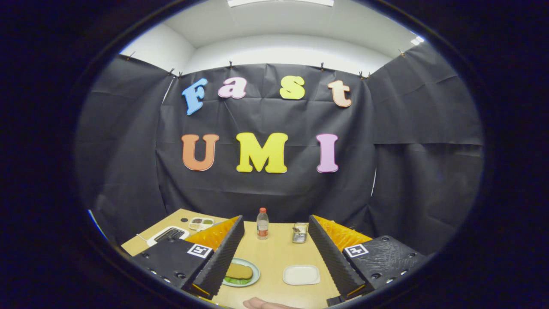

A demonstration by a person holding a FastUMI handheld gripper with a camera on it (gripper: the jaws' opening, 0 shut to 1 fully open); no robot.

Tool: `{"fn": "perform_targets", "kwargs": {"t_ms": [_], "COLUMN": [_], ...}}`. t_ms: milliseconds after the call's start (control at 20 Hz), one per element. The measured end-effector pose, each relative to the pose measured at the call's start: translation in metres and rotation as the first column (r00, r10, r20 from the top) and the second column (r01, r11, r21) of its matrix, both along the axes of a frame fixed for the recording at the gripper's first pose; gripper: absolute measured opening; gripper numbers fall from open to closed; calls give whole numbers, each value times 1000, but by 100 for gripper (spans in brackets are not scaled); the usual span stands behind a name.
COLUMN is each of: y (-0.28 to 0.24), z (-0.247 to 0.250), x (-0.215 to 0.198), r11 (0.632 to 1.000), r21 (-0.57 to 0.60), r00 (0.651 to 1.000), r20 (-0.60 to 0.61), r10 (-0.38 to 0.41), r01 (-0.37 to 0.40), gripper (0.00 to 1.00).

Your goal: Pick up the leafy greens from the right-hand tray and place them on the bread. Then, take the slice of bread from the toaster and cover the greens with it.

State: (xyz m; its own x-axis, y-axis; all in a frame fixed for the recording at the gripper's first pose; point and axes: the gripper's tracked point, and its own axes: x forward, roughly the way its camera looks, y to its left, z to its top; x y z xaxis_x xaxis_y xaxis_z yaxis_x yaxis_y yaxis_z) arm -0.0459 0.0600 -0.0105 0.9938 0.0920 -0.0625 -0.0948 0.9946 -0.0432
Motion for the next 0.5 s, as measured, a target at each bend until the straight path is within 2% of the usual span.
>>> {"fn": "perform_targets", "kwargs": {"t_ms": [200, 500], "y": [8, 24], "z": [-12, -16], "x": [1, 0], "r11": [1000, 999], "r21": [-12, -35], "r00": [999, 999], "r20": [-40, -34], "r10": [-2, -26], "r01": [2, 25], "gripper": [96, 96]}}
